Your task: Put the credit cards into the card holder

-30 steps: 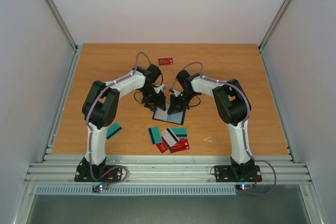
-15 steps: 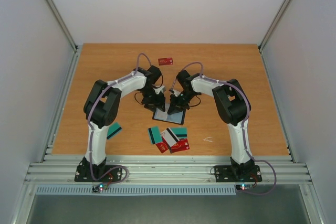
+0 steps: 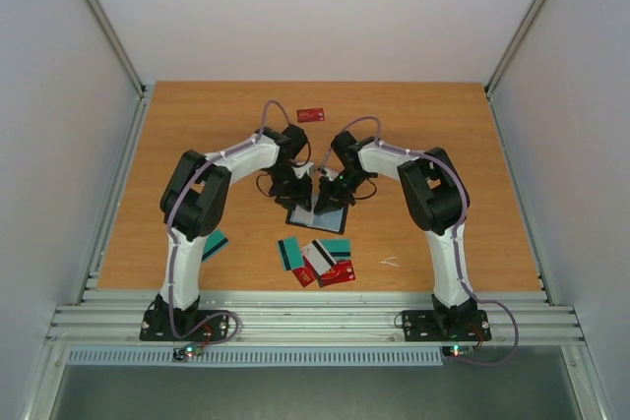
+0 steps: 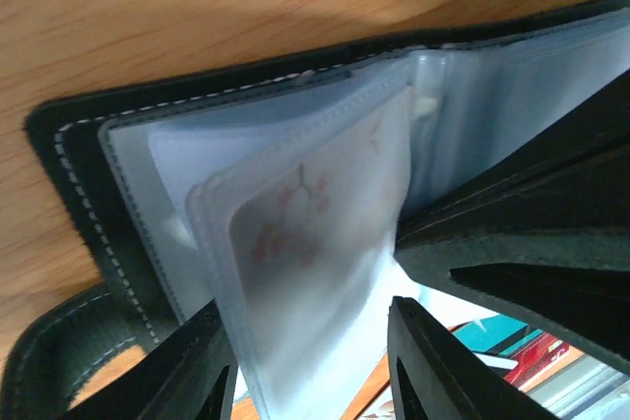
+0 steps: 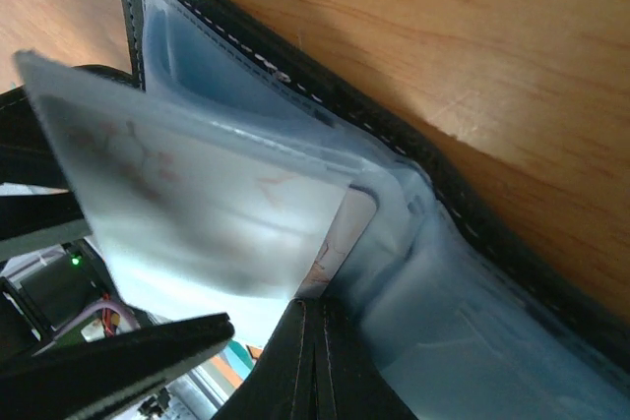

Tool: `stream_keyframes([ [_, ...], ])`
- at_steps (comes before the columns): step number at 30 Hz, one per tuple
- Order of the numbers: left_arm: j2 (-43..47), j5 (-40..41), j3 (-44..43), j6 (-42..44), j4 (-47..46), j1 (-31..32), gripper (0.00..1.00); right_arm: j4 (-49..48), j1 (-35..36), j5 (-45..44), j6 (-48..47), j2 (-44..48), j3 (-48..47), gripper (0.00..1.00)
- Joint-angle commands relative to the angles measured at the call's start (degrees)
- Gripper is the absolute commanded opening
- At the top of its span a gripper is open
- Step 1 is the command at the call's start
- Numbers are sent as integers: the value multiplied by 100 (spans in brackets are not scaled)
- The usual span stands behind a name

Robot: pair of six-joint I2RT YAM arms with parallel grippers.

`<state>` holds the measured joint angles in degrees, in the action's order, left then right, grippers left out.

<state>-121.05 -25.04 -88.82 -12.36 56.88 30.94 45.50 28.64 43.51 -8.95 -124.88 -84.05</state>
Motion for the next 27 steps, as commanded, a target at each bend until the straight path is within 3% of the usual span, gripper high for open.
stream_keyframes([
  [1,-188,162,-249,127,113,228,42,47,128,-457,-54,-417,139,1],
  [11,-32,1543,-419,108,547,340,50,54,126,-483,-53,-371,177,1],
  [18,-23,1097,-430,103,374,404,51,63,132,-466,-54,-377,179,1],
  [27,-21,1200,-537,32,352,521,50,91,132,-454,-63,-421,163,1],
])
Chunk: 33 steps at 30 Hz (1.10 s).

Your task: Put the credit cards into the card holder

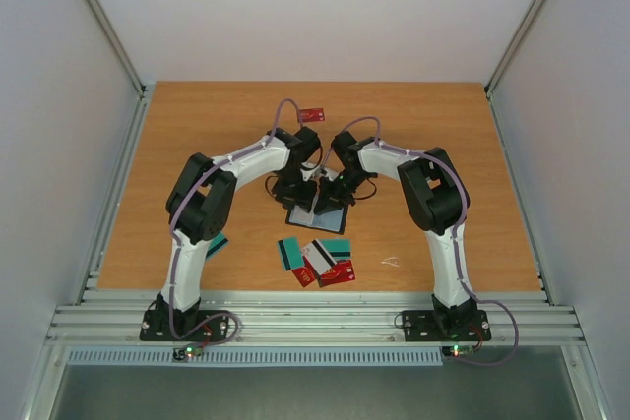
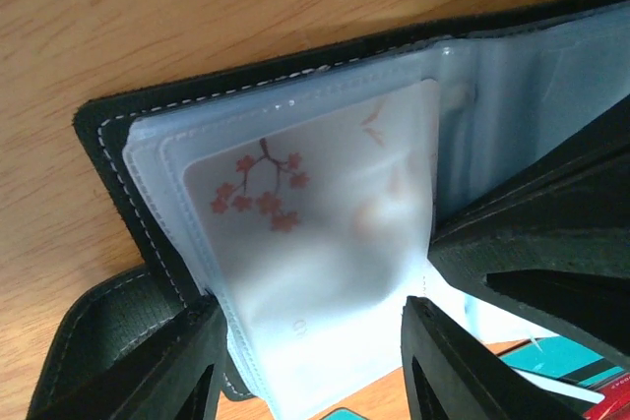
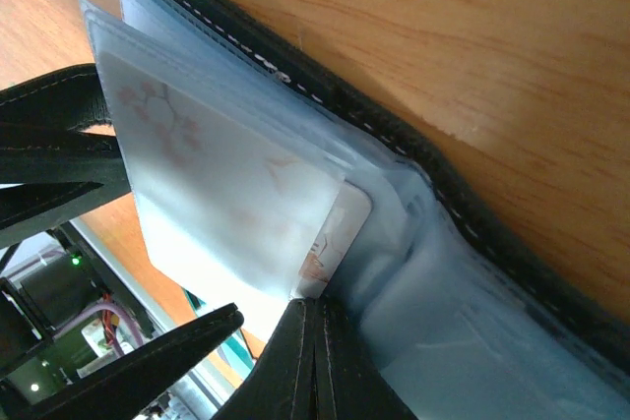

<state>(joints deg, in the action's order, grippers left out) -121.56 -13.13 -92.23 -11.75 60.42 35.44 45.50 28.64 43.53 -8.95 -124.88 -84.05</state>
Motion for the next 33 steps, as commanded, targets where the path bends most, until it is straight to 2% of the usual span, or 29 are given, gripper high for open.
stream_keyframes([
  [1,8,38,-211,-25,11,70,49,91,125,-459,-67,-427,155,1],
  [12,-47,411,-347,-25,264,90,51,135,132,-486,-81,-452,83,1],
  [23,-202,41,-289,-12,174,98,49,136,128,-468,-54,-493,51,1],
  [33,-314,169,-243,4,183,98,50,132,131,-468,-37,-486,74,1],
])
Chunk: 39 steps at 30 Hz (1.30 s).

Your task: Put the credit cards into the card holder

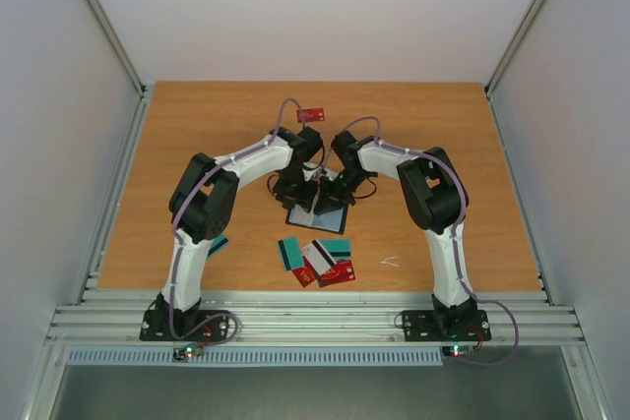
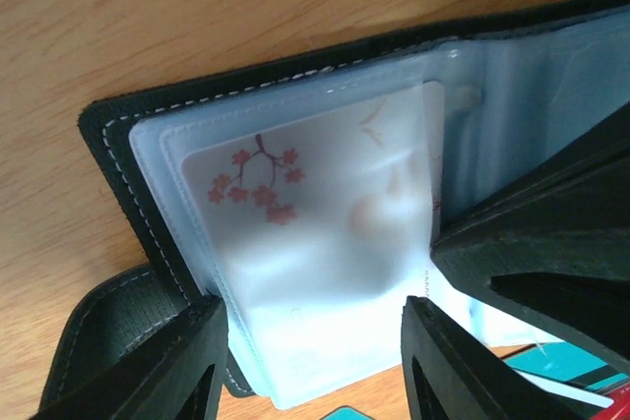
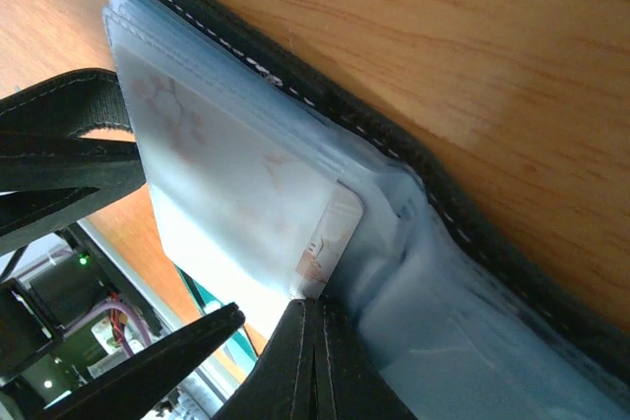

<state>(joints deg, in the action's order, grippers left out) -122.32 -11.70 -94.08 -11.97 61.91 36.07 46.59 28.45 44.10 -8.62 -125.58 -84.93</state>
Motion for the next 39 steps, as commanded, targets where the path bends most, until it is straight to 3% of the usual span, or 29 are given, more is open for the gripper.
stream_keyframes([
  [1,-233,9,-58,27,24,35,50,13,148,-525,-69,-417,161,1],
  [12,-173,-275,-61,20,-121,40,47,21,152,-510,-74,-457,144,1],
  [24,-40,-10,-155,-51,-98,114,33,43,149,-484,-89,-461,117,1],
  [31,10,28,-242,-182,-114,152,19,43,152,-433,-87,-424,104,1],
  [39,166,-283,-356,-525,-208,147,16,35,113,-320,-35,-346,69,1],
])
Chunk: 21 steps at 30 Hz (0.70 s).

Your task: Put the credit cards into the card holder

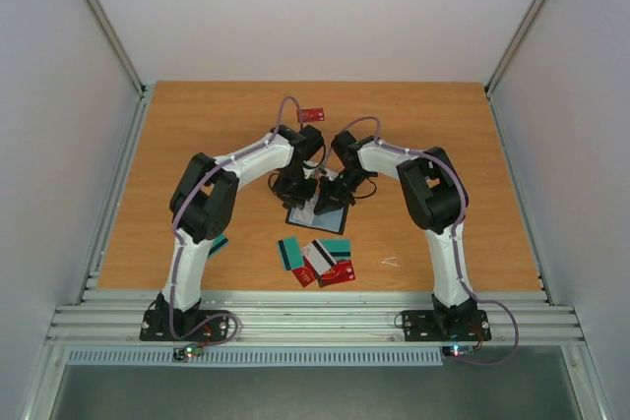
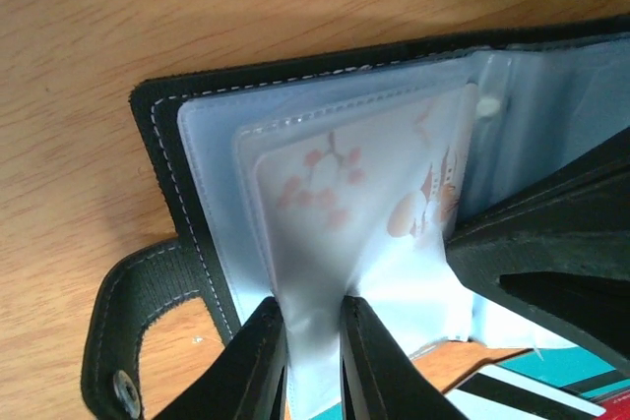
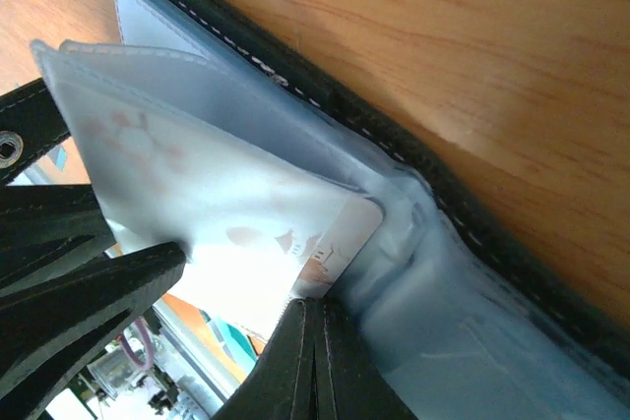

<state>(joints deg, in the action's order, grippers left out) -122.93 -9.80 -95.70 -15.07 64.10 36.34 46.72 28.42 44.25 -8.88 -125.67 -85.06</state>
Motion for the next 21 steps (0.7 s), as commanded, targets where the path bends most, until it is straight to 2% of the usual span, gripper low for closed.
stream_keyframes([
  [1,260,-514,-176,-264,-451,119,16,21,107,-319,0,-339,82,1],
  [5,385,-690,-19,-407,-610,119,27,-25,80,-239,48,-340,106,1],
  [9,406,-954,169,-534,-817,110,27,-96,35,-159,92,-346,168,1],
  [13,443,-930,248,-653,-901,106,20,-160,-2,-95,152,-339,196,1],
  [19,451,-744,260,-725,-849,110,1,-232,-75,-27,218,-181,226,1],
  [21,458,-591,199,-721,-750,117,0,-233,-110,-14,235,-90,243,1],
])
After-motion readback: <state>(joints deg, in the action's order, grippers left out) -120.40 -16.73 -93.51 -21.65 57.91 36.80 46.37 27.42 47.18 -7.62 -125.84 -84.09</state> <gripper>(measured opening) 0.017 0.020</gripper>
